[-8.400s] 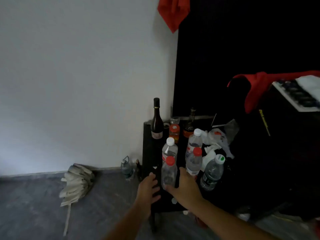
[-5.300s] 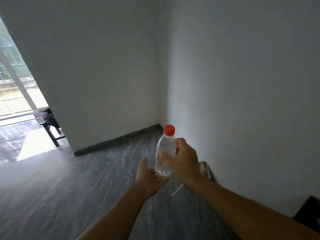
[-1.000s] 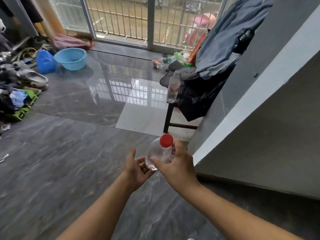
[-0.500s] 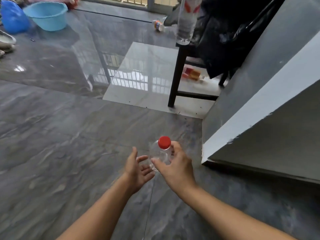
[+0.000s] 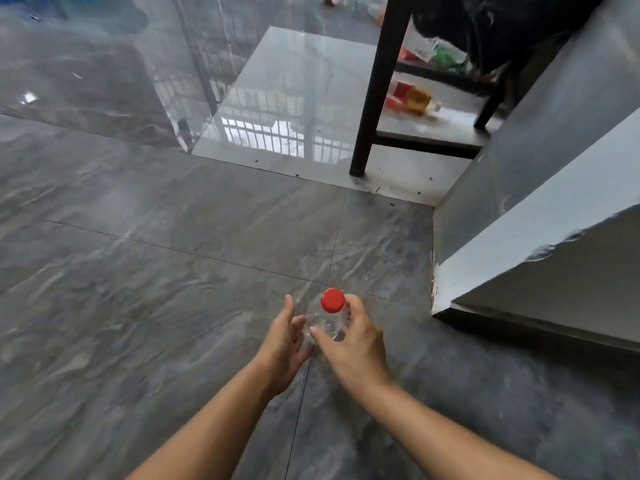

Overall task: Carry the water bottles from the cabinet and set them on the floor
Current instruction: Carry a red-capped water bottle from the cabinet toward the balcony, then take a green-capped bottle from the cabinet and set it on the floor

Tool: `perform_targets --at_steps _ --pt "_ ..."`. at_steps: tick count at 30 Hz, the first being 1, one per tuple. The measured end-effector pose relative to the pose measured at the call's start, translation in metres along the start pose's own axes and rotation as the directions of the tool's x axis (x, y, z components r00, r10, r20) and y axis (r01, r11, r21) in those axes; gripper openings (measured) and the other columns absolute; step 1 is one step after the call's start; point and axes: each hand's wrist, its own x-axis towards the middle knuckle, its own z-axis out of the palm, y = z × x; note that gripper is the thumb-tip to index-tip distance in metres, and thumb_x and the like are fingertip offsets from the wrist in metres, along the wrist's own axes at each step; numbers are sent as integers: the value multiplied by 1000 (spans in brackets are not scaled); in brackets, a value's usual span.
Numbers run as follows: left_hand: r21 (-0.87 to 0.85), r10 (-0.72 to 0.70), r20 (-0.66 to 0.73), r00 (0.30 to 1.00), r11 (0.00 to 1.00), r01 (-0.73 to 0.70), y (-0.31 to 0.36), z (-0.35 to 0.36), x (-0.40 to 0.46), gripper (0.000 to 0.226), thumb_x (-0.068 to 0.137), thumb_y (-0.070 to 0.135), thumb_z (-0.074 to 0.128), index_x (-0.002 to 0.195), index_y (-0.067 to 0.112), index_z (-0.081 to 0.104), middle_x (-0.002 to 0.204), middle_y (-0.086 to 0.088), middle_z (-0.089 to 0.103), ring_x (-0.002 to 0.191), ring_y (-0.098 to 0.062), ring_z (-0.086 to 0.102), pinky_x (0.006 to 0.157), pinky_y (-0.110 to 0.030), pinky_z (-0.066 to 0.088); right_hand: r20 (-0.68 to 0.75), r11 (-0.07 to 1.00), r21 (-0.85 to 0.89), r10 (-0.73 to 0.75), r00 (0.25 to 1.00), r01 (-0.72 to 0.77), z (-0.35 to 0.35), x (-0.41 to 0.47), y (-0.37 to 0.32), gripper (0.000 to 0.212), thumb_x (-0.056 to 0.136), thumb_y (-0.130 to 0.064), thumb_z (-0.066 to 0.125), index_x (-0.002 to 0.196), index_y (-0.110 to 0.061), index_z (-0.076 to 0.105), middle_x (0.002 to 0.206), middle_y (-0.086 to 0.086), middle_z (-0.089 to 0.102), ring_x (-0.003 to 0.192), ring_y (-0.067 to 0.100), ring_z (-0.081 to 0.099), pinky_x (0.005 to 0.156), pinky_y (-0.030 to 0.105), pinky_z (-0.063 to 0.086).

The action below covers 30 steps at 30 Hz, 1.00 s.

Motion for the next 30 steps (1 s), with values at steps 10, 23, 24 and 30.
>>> perform_targets --at_steps 10,23,24,30 --pt "108 -16 -40 999 994 21 -1 -6 9 76 91 63 39 135 2 49 139 -14 52 132 -27 45 107 -42 41 100 999 -27 42 994 -39 1 5 7 67 68 -32 82 121 -16 45 116 1 59 107 18 55 86 23 41" --pt "862 484 -184 855 498 -96 92 31 -74 21 86 31 60 74 14 64 75 -5 63 72 -21 56 68 -30 43 395 908 -418 210 894 -28 -99 36 -61 45 79 -52 59 98 -12 55 105 10 61 94 27 57 75 35 47" --pt "892 494 -174 852 446 -76 104 35 -88 24 85 33 59 77 13 66 78 -5 66 75 -22 59 70 -31 45 397 905 -426 214 893 -27 -110 36 -76 40 80 -52 57 91 -14 54 100 9 61 89 26 57 69 34 44" --pt "980 488 -103 867 198 5 177 72 -200 48 80 46 54 117 16 63 122 -10 65 111 -29 58 98 -38 43 434 881 -472 206 877 26 -189 22 -187 27 84 -37 56 71 -15 48 74 1 50 64 17 48 54 29 37"
